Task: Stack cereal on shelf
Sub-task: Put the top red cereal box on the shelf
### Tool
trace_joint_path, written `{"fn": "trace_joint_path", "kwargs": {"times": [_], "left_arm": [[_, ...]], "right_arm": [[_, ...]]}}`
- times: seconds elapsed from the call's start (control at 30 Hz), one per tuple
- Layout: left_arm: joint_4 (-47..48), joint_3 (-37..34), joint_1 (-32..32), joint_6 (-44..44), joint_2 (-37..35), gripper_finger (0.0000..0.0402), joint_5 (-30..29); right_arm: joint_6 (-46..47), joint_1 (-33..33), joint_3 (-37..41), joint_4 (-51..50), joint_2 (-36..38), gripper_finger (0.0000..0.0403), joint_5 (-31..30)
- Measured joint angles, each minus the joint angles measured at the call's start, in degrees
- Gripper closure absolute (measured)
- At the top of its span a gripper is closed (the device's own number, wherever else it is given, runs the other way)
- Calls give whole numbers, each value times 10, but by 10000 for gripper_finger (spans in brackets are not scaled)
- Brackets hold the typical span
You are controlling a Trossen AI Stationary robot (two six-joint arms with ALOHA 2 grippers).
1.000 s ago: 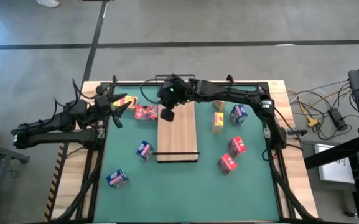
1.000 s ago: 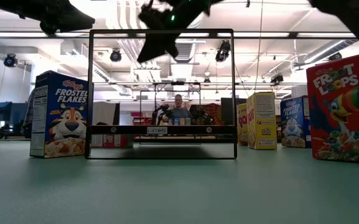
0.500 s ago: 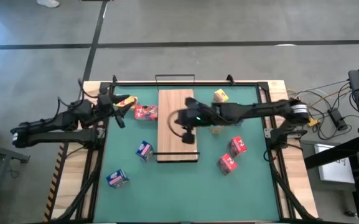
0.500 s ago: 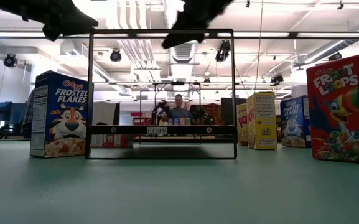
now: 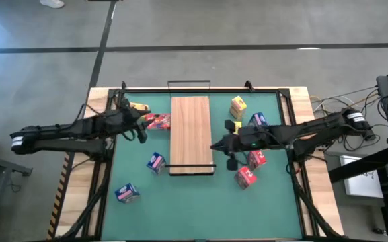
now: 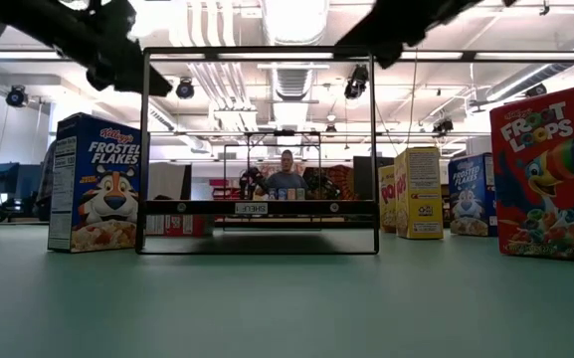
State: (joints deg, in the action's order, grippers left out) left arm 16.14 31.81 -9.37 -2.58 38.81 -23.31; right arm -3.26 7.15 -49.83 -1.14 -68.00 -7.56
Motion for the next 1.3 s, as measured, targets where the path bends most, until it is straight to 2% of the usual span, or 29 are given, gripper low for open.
{"fn": "trace_joint_path", "kwargs": {"times": [0.3, 0.47, 0.83, 0.93, 1.07, 1.13, 1.3], "left_arm": [[256, 143, -6, -1, 114, 236, 0], [319, 183, -23, 1, 170, 210, 13], [330, 188, -63, 58, 261, 77, 6], [351, 189, -60, 57, 262, 54, -28], [346, 184, -61, 95, 273, 40, -27], [318, 184, -70, 130, 286, 36, -1], [266, 184, -128, 213, 324, 35, 111]], "right_arm": [[-21, 1, 86, 54, 93, 394, 0], [-32, 1, 104, 62, 111, 394, 1], [-36, 1, 105, 53, 114, 394, 6], [-29, 1, 105, 44, 114, 394, 6], [-33, 1, 105, 44, 113, 394, 6], [-34, 1, 105, 44, 113, 394, 6], [-46, 1, 105, 44, 113, 394, 5]]}}
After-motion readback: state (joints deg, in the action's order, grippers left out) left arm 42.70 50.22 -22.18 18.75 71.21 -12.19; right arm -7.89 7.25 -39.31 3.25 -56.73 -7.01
